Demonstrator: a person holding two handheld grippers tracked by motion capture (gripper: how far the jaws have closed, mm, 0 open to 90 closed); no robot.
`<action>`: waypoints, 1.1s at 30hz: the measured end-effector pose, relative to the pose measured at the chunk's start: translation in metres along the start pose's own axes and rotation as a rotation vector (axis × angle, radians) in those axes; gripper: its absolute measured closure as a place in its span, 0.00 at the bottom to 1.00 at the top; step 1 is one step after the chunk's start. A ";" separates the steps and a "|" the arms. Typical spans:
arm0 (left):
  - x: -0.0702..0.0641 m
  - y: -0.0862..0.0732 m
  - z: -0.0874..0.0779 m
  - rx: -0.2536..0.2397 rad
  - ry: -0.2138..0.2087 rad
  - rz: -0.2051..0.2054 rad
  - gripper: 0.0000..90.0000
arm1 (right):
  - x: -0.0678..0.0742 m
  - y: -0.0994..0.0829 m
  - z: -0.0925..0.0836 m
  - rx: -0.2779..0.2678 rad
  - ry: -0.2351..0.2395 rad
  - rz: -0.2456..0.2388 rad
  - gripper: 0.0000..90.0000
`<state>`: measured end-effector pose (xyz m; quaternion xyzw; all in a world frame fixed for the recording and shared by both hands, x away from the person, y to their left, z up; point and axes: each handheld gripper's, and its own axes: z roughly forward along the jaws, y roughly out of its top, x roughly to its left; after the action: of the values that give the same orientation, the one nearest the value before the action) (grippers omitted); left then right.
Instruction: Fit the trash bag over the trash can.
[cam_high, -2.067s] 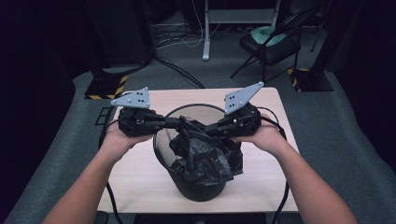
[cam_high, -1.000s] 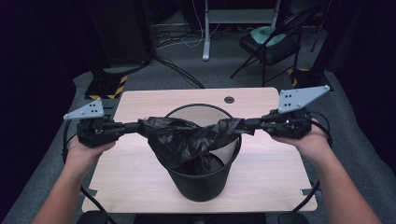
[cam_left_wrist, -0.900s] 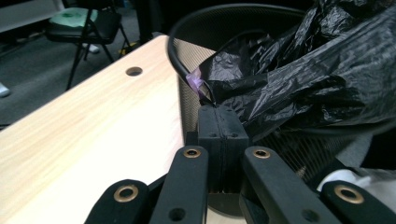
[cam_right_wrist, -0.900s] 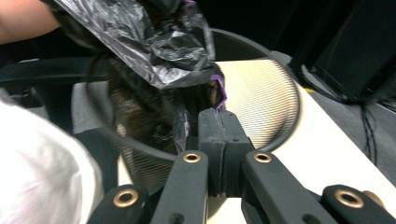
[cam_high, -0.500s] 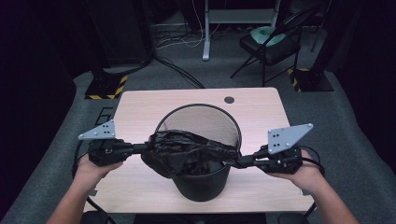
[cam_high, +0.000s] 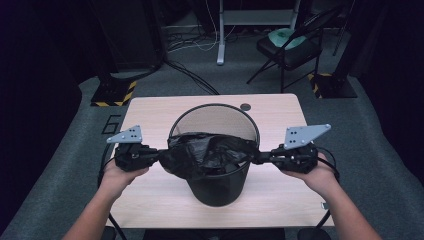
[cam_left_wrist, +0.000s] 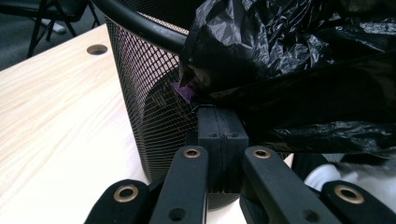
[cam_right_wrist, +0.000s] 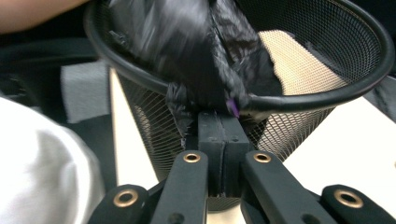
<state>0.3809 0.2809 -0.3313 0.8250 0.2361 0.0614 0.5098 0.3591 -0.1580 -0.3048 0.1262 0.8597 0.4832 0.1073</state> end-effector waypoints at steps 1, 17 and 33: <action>0.002 0.001 0.002 -0.004 0.010 -0.004 0.99 | -0.004 0.000 0.003 0.009 -0.015 -0.001 0.99; 0.026 0.000 -0.009 -0.020 0.071 -0.049 0.99 | -0.053 -0.008 0.002 -0.017 -0.111 0.117 0.99; 0.008 0.024 -0.064 -0.062 0.111 -0.019 0.54 | -0.042 0.007 -0.039 -0.054 -0.087 0.123 0.61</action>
<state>0.3733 0.3278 -0.2814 0.8018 0.2701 0.1096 0.5216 0.3873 -0.1991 -0.2760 0.1968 0.8315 0.5060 0.1178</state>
